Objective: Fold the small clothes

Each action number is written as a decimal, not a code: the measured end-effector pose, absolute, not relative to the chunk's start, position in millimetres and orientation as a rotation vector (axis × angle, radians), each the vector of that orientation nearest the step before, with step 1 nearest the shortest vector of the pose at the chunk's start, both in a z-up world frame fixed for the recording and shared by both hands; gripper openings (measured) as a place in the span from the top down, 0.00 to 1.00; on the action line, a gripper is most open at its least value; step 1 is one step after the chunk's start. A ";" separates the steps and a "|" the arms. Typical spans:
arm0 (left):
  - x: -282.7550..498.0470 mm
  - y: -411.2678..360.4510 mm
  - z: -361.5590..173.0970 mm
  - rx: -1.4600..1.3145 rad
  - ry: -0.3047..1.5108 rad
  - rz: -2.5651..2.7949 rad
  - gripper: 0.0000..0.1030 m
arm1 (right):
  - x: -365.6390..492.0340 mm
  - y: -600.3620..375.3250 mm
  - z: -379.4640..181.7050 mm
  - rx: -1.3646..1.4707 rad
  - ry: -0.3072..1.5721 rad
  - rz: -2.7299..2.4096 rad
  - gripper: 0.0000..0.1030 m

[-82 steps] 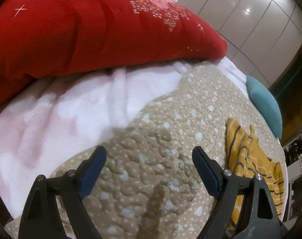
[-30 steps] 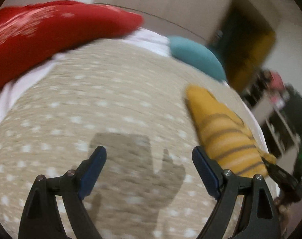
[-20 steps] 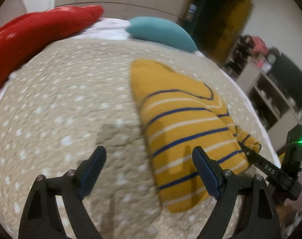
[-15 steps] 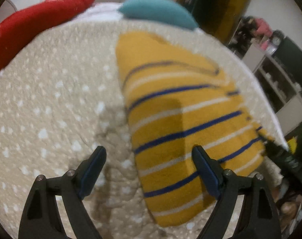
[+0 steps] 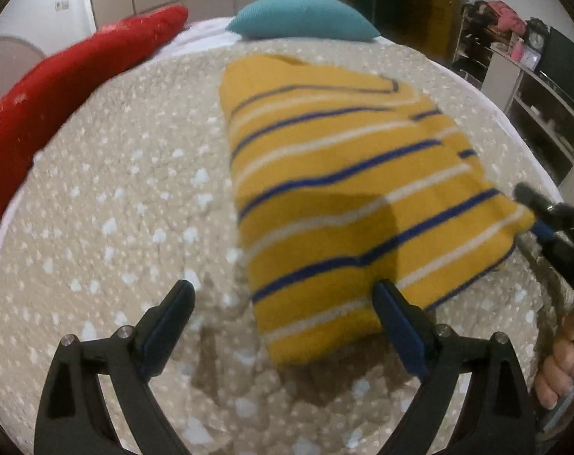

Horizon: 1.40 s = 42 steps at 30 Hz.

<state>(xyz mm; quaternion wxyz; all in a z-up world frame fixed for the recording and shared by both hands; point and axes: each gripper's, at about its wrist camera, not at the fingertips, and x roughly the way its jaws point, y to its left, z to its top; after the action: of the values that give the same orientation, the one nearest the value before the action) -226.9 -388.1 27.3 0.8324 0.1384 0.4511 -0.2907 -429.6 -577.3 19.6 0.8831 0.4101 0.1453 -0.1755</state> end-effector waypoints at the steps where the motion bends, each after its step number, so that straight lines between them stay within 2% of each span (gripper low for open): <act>1: -225.2 -387.6 25.6 0.273 0.972 -0.619 0.08 | -430.7 -574.9 26.0 0.828 0.301 -0.373 0.67; 4: -215.7 -379.3 19.7 0.177 1.046 -0.635 0.08 | -422.3 -572.2 48.4 0.800 0.288 -0.333 0.67; 7: -218.9 -380.3 20.8 0.193 1.039 -0.629 0.08 | -390.0 -574.9 62.3 0.776 0.326 -0.207 0.67; 11: -220.8 -382.4 22.8 0.215 1.021 -0.619 0.07 | -324.2 -587.0 48.0 0.802 0.454 0.035 0.70; 12: -220.3 -381.3 22.6 0.209 1.023 -0.621 0.07 | -315.1 -591.4 40.2 0.823 0.474 0.051 0.76; 13: -219.3 -380.3 22.0 0.202 1.027 -0.626 0.07 | -311.3 -599.4 33.2 0.829 0.477 0.000 1.00; 14: -219.3 -379.4 21.4 0.197 1.030 -0.632 0.07 | -312.9 -606.2 30.3 0.816 0.475 -0.081 1.00; 16: -221.3 -380.1 20.5 0.208 1.021 -0.626 0.07 | -329.6 -619.4 27.3 0.817 0.403 -0.220 1.00; 17: -221.3 -382.2 20.0 0.215 1.016 -0.624 0.07 | -340.7 -621.7 28.6 0.779 0.407 -0.387 0.91; 18: -222.4 -382.7 20.3 0.220 1.008 -0.625 0.07 | -348.0 -624.9 28.5 0.739 0.419 -0.535 0.87; 21: -224.6 -384.4 19.8 0.224 0.989 -0.625 0.06 | -377.0 -648.2 11.3 0.959 0.292 -0.392 0.86; 23: -225.1 -383.6 19.0 0.221 0.981 -0.620 0.04 | -386.2 -649.0 9.2 0.978 0.258 -0.383 0.86; 27: -227.4 -381.3 18.6 0.204 0.974 -0.616 0.04 | -380.8 -625.6 20.0 0.858 0.280 -0.301 0.84; 30: -232.4 -379.1 18.8 0.210 0.947 -0.606 0.04 | -369.6 -601.3 24.1 0.758 0.330 -0.301 0.73; 40: -262.5 -373.8 17.4 0.270 0.852 -0.552 0.04 | -391.3 -551.4 61.3 0.509 0.279 -0.407 0.72; 42: -267.6 -376.4 15.4 0.316 0.844 -0.528 0.00 | -383.0 -539.8 62.4 0.462 0.304 -0.377 0.72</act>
<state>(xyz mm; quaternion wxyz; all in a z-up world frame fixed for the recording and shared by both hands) -267.6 -376.4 15.4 0.8666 0.1507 0.4033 -0.2523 -383.0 -539.8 62.4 0.9444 0.2269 0.1494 -0.1850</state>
